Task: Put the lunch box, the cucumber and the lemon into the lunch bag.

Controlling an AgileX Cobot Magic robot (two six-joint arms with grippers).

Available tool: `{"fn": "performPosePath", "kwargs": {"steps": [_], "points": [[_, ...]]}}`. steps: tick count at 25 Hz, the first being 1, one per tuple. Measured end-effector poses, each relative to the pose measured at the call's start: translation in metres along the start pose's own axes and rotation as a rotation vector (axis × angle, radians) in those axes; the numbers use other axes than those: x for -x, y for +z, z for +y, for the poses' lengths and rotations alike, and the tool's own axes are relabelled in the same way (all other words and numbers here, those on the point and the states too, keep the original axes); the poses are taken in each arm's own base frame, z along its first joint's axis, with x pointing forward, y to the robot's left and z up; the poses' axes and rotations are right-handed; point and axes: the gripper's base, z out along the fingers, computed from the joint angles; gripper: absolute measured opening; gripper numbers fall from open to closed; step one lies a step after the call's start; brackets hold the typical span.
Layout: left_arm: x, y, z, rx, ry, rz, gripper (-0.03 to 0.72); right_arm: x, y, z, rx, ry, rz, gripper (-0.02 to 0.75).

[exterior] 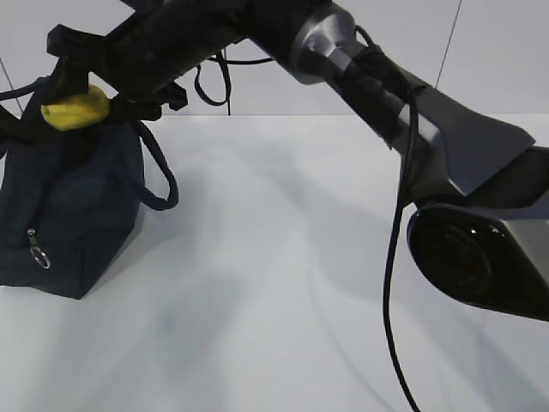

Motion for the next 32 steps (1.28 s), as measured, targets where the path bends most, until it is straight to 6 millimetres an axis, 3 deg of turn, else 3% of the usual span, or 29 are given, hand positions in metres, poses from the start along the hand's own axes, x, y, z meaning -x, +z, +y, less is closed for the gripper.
{"fn": "performPosePath", "kwargs": {"steps": [7, 14, 21, 32], "points": [[0.000, 0.000, -0.003, -0.036, -0.004, 0.003, -0.008, -0.011, 0.027, -0.019, 0.026, 0.027, 0.017, 0.548], [0.000, 0.000, -0.004, -0.041, 0.002, 0.003, -0.008, -0.011, 0.027, -0.025, -0.040, -0.012, 0.011, 0.553], [0.000, 0.000, -0.004, -0.043, 0.002, 0.002, -0.008, -0.012, 0.027, -0.026, -0.049, -0.017, 0.024, 0.625], [0.000, -0.001, -0.003, -0.042, 0.003, 0.000, -0.008, -0.014, 0.025, -0.027, -0.070, -0.041, 0.057, 0.622]]}}
